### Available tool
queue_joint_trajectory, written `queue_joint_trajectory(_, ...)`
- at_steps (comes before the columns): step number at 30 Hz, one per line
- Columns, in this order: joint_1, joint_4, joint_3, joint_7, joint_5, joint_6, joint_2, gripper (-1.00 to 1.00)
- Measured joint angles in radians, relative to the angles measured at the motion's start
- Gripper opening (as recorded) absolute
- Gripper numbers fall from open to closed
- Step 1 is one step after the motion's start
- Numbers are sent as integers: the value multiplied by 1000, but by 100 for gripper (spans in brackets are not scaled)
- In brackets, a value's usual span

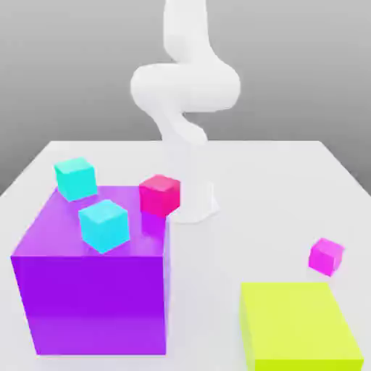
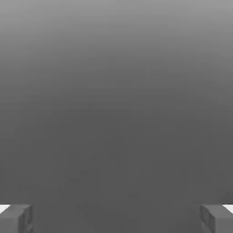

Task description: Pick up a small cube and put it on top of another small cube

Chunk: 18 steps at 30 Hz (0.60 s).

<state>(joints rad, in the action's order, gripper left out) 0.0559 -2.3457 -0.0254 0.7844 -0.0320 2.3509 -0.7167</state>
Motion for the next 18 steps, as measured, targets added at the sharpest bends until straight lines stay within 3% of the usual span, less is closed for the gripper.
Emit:
queue_joint_trajectory(11, 236, -203, -174, -35, -97, 225, 368, 0)
queue_joint_trajectory(18, 349, -331, -321, 13, -59, 371, 601, 0)
